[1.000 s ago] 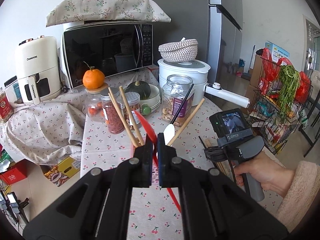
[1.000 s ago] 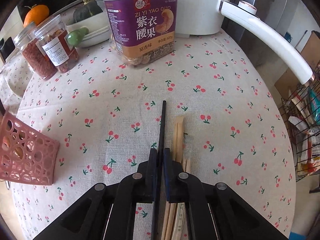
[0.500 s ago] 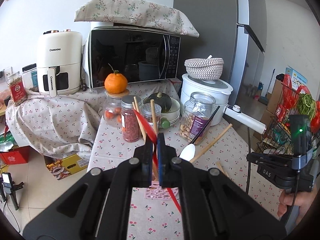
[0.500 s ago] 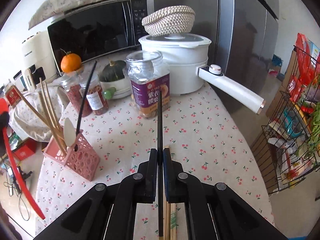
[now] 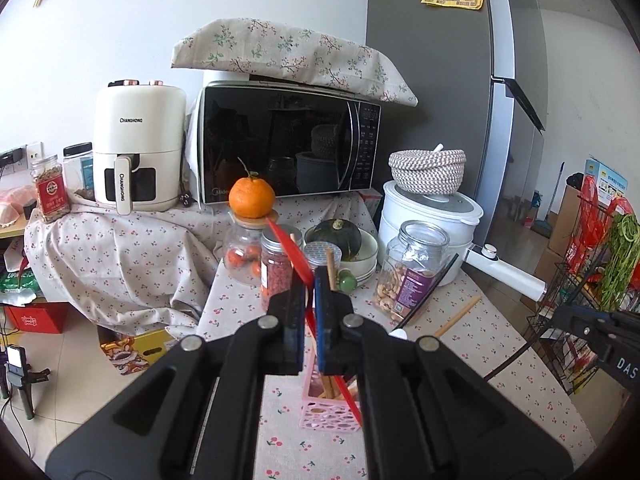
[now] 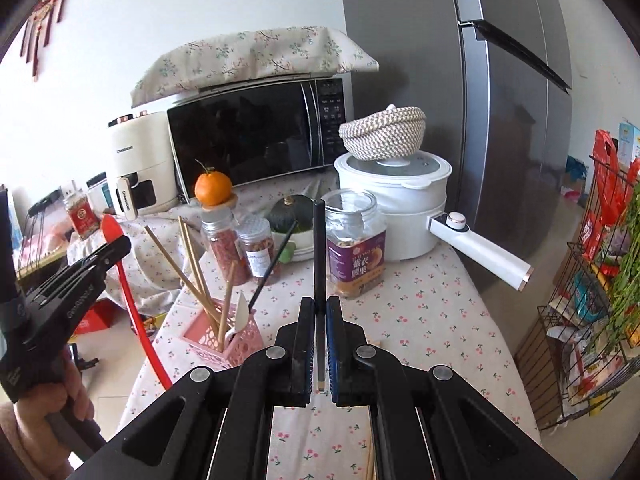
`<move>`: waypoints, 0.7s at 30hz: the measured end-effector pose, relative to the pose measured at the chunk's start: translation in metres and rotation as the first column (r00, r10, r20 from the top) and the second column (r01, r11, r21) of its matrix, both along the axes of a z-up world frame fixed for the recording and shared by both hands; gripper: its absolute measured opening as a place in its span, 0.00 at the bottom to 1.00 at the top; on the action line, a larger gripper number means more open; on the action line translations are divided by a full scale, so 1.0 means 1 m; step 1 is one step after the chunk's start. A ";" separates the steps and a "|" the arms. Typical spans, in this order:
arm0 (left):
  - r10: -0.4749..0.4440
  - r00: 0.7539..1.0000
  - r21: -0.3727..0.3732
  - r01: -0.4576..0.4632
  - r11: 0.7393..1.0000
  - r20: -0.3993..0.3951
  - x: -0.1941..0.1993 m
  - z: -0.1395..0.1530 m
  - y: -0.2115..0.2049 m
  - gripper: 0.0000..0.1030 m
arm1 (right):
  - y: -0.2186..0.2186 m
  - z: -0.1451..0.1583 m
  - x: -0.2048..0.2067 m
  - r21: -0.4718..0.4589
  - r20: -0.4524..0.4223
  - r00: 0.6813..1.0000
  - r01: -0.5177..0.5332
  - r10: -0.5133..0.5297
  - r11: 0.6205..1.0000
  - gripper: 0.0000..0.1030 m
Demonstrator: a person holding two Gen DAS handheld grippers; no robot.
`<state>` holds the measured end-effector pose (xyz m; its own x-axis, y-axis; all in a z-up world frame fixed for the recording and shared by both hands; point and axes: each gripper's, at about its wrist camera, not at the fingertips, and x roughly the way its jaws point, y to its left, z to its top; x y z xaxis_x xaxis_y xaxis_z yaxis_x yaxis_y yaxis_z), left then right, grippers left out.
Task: Organize utensils
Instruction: 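Drop the red spoon into the basket with the left tool while the right tool holds the black chopstick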
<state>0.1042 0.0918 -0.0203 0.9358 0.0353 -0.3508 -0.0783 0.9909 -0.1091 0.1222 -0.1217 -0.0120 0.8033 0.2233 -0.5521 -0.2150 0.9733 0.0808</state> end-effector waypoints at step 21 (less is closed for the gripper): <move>0.039 0.990 0.275 -0.076 0.959 0.139 0.047 -0.030 -0.018 0.05 | 0.026 0.018 -0.010 0.050 0.025 0.996 -0.085 0.084 0.995 0.05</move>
<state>0.1510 0.0736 -0.0505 0.9664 0.1691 -0.1938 -0.1396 0.9776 0.1574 0.1124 -0.0955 0.0057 0.7928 0.3183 -0.5198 -0.2988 0.9463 0.1237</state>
